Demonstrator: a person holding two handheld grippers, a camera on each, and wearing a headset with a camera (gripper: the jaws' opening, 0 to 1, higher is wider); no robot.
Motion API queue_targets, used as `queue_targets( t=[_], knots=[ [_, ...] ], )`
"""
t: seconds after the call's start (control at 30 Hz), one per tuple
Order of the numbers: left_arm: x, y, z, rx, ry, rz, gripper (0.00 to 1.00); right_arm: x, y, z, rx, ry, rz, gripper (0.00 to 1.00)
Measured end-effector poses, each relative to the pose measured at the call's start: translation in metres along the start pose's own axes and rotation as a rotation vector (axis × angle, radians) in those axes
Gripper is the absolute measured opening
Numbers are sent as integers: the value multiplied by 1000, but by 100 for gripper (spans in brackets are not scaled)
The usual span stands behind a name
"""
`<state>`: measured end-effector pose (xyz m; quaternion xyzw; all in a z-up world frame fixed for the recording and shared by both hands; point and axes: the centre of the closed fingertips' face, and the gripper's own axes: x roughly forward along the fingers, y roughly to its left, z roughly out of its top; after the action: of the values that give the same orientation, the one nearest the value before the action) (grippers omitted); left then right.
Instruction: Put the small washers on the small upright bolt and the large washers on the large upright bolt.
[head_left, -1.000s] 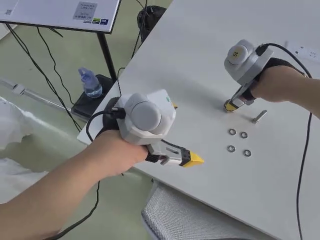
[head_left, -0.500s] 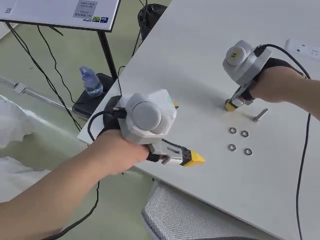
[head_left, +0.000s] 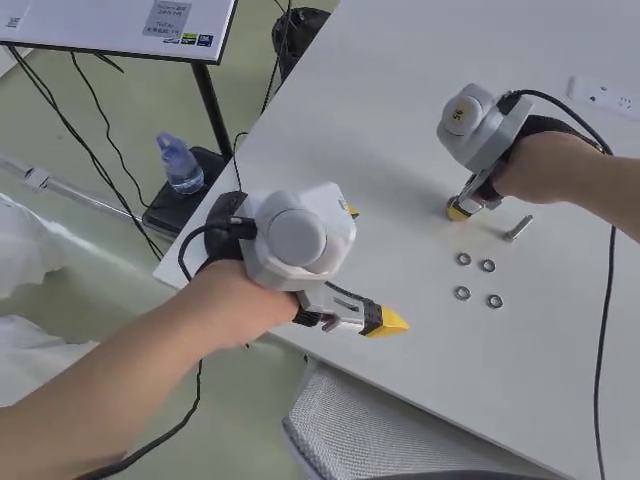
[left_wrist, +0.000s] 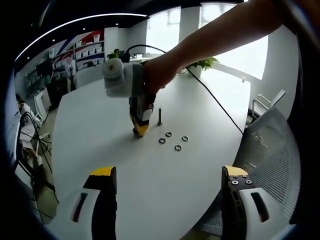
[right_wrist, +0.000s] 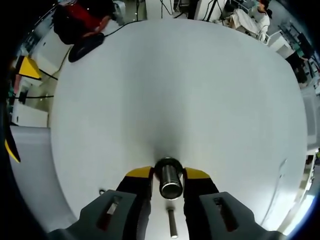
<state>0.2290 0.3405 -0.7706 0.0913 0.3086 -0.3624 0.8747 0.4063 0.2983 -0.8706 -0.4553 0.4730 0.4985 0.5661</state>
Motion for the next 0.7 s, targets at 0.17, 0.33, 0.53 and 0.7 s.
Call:
queue_targets(
  t=[0.17,0.33,0.53,0.7],
  knots=[
    [-2,1,1,-4,-1,2,86,-2,1,-1,-15,-3,1,24],
    [-2,0,-2,-4,6,3,85,-3,2,-1,-19,-17,3,25],
    [-4,-1,-4,-7,10,5,84,-7,9,-2,-9,-10,26,41],
    [-5,0,-5,-8,10,6,84,-14,10,-1,-5,-29,18,41]
  ],
)
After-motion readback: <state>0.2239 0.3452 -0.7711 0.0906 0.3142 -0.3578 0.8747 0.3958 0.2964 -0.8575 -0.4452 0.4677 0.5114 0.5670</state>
